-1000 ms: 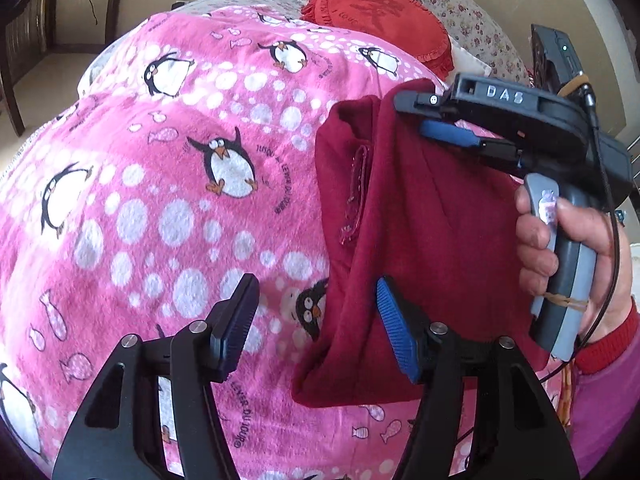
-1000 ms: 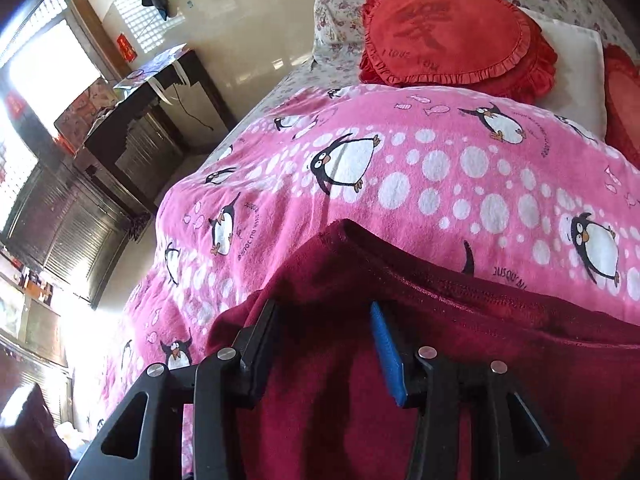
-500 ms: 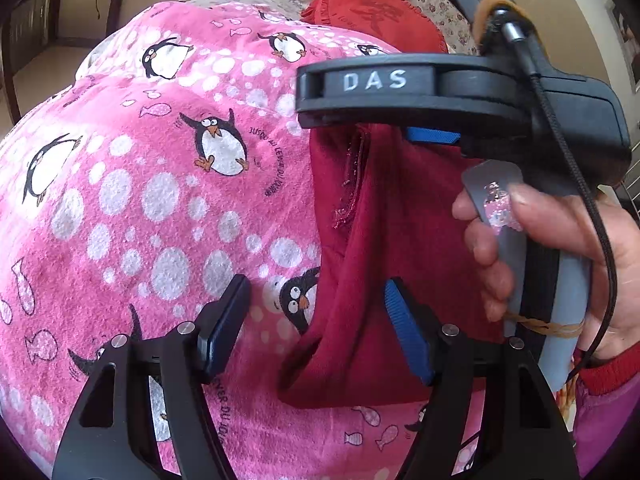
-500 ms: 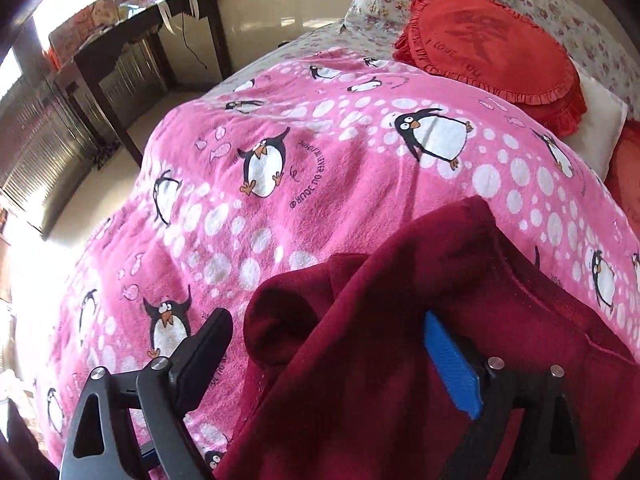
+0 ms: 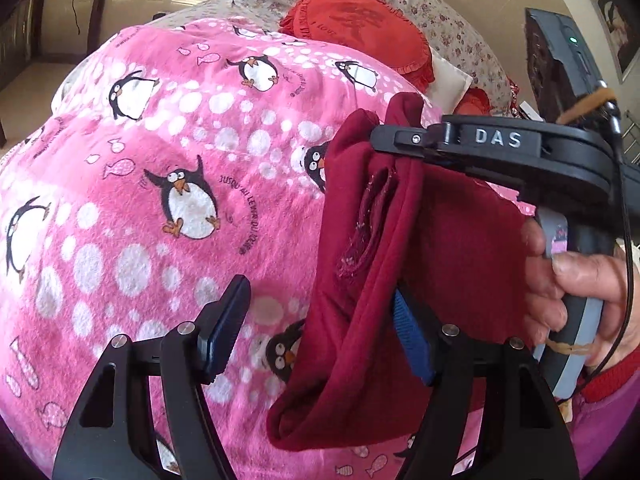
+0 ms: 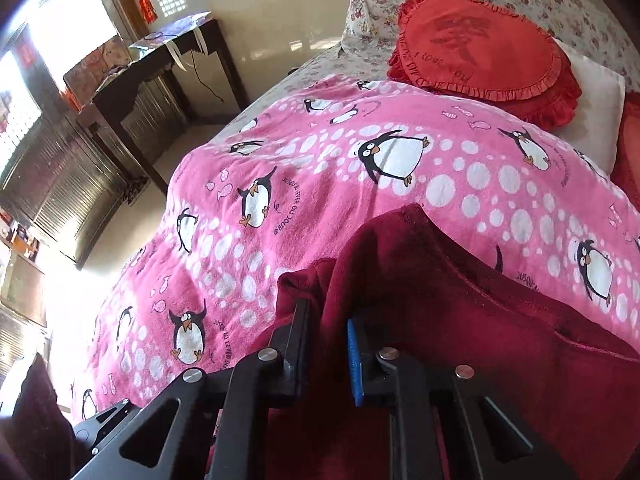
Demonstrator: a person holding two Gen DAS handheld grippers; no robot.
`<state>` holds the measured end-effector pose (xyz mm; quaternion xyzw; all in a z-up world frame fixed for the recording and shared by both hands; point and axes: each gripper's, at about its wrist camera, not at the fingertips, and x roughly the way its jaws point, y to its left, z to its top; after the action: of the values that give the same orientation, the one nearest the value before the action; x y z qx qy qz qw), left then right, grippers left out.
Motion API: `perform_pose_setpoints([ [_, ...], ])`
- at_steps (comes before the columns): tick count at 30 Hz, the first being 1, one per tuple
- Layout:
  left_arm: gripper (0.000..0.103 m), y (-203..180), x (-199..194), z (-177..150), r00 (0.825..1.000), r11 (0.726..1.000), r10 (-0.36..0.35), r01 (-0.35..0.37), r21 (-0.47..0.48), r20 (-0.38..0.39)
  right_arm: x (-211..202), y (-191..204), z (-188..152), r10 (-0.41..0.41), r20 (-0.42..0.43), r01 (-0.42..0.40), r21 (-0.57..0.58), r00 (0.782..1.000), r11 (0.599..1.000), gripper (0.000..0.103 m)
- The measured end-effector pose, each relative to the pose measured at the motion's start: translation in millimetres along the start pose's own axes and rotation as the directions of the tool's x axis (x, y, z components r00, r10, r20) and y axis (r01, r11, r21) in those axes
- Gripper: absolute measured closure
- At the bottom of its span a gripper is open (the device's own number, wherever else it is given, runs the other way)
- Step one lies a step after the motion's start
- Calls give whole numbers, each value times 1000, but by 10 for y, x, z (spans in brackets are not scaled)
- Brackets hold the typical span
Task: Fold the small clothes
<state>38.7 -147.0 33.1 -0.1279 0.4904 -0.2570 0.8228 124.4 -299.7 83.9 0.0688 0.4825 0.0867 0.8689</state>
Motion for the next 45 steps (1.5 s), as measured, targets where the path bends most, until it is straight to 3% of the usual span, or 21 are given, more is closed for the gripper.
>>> perform_pose_setpoints([
  [5, 33, -63, 171, 3, 994, 995, -101, 101, -11, -30, -33, 21, -22, 18, 4, -18, -4, 1000, 1000, 92],
  [6, 39, -65, 194, -15, 992, 993, -120, 119, -24, -34, -42, 9, -20, 22, 2, -22, -2, 1000, 1000, 92],
  [7, 55, -66, 218, -34, 990, 990, -138, 137, -47, -37, -42, 6, -15, 25, -5, -25, 0, 1000, 1000, 92],
  [10, 64, -41, 251, -108, 988, 984, -153, 151, -97, -21, 2, 59, -1, -1, -37, 1, -9, 999, 1000, 91],
  [12, 69, -14, 226, -153, 985, 979, -171, 170, -116, -2, 28, 103, 28, -16, -49, 15, -16, 999, 1000, 83],
  [14, 70, 4, 196, -189, 983, 974, -184, 184, -134, 17, 45, 183, 55, -31, -57, 30, -22, 998, 999, 43],
  [15, 71, 3, 183, -202, 983, 973, -184, 186, -134, 23, 54, 215, 71, -32, -56, 30, -24, 998, 999, 36],
  [18, 72, 7, 149, -231, 981, 972, -188, 192, -132, 38, 161, 332, 104, -68, -90, 64, -50, 994, 997, 34],
  [21, 72, 36, 134, -245, 979, 968, -198, 203, -149, 46, 394, 407, 80, -170, -173, 155, -99, 970, 983, 32],
  [25, 72, 62, 87, -335, 978, 967, -203, 208, -147, 52, 586, 531, 62, -221, -205, 184, -185, 954, 965, 12],
  [28, 72, 62, 73, -347, 980, 969, -195, 200, -143, 50, 682, 615, 17, -274, -207, 219, -254, 939, 942, 6],
  [30, 72, 81, 57, -358, 979, 967, -200, 205, -151, 48, 689, 642, 3, -299, -195, 237, -286, 934, 928, 8],
  [33, 69, 92, 48, -307, 983, 974, -173, 179, -140, 56, 540, 580, -18, -310, -144, 261, -282, 940, 923, 40],
  [35, 55, 80, 37, -303, 987, 978, -151, 157, -134, 58, 388, 464, -35, -238, -141, 199, -246, 961, 949, 69],
  [36, 45, 71, 46, -301, 986, 977, -158, 164, -134, 53, 314, 403, -38, -198, -137, 165, -220, 971, 962, 74],
  [38, 42, 26, 52, -295, 988, 980, -149, 154, -126, 45, 142, 305, -72, -128, -101, 109, -175, 987, 979, 79],
  [40, 47, -50, 40, -294, 992, 987, -125, 126, -97, 19, -31, 208, -100, -67, -63, 59, -127, 996, 990, 81],
  [42, 71, -181, -15, -314, 993, 991, -118, 117, -59, 1, -198, 136, -133, -12, -21, 10, -84, 1000, 996, 83],
  [45, 78, -376, -171, -315, 993, 993, -120, 120, 2, 19, -419, 38, -193, 31, 33, -29, -49, 999, 998, 84],
])
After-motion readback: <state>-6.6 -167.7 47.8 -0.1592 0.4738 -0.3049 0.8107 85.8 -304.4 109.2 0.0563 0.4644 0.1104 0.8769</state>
